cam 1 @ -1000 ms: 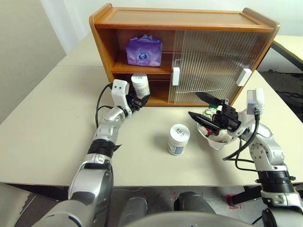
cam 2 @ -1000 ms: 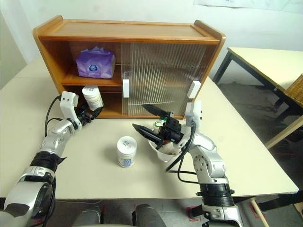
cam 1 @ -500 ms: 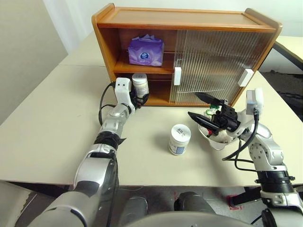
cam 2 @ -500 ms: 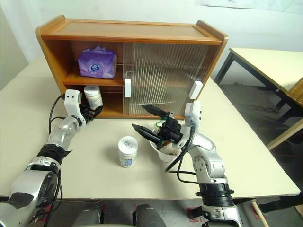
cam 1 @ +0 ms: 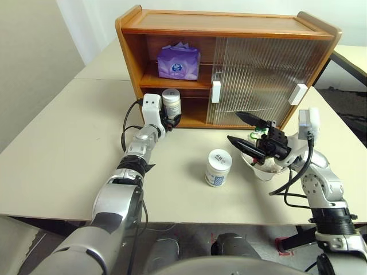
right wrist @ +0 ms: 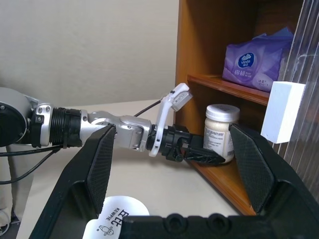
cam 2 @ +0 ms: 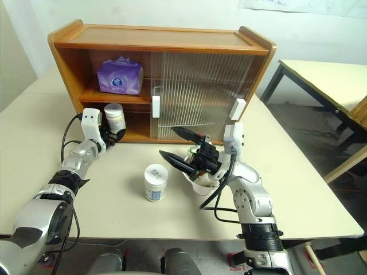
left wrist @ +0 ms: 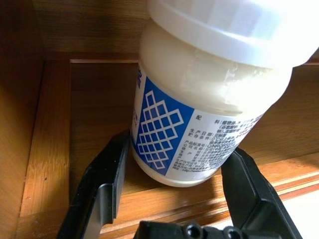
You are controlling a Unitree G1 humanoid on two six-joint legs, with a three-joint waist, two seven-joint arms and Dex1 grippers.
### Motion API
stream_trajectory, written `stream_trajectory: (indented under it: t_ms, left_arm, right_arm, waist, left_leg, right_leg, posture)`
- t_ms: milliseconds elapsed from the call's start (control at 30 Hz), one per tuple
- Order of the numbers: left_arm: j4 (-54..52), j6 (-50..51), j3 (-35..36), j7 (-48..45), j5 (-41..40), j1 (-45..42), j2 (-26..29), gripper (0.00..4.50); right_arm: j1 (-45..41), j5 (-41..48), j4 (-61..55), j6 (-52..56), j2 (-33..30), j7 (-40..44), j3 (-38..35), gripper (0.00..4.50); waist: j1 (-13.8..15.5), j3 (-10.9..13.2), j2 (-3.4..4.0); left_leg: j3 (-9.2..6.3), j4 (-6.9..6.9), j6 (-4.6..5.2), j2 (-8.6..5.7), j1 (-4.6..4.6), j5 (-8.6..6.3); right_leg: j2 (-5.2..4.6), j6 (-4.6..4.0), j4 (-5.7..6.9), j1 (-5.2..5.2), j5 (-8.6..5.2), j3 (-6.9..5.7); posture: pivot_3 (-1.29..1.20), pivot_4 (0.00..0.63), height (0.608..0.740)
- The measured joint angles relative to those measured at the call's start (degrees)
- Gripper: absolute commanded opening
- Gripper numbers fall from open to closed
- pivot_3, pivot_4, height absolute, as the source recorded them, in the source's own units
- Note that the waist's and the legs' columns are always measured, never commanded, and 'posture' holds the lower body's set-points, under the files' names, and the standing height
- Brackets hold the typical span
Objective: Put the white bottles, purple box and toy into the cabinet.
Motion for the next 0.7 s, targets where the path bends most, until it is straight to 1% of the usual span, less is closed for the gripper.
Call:
stream_trajectory:
  t_ms: [200,433,700]
  left_arm:
    - [0.4,0.0,0.0,-0.2,0.3,-0.2,-0.3,3.12]
    - [0.5,0.0,-0.6,-1.2,0.8,-0.8,-2.0,3.12]
    - [0.5,0.0,-0.6,-1.1,1.4,-0.9,-2.1,3.12]
  right_arm:
    - [0.0,0.0,0.0,0.0,0.1,0.0,0.1,4.5]
    - [-0.1,0.0,0.0,0.0,0.1,0.0,0.1,4.5]
    - [-0.4,0.0,0.4,-0.2,0.1,0.2,0.1,4.5]
  waist:
    - [0.2,0.0,0.0]
    - [0.0,0.0,-0.01]
    - [-0.3,0.0,-0.01]
  left_leg:
    - [0.0,0.0,0.0,-0.02,-0.01,0.01]
    - [0.01,-0.06,0.01,-0.03,-0.05,-0.01]
    - [0.02,-0.11,0.03,-0.04,-0.09,-0.02]
  right_leg:
    - [0.0,0.0,0.0,0.0,0.0,0.0]
    - [-0.01,0.04,-0.1,-0.02,-0.03,0.04]
    - [-0.01,0.04,-0.2,-0.02,-0.15,0.05]
  posture:
    - [-0.13,0.0,0.74]
    - [-0.12,0.0,0.74]
    - [-0.12,0.0,0.74]
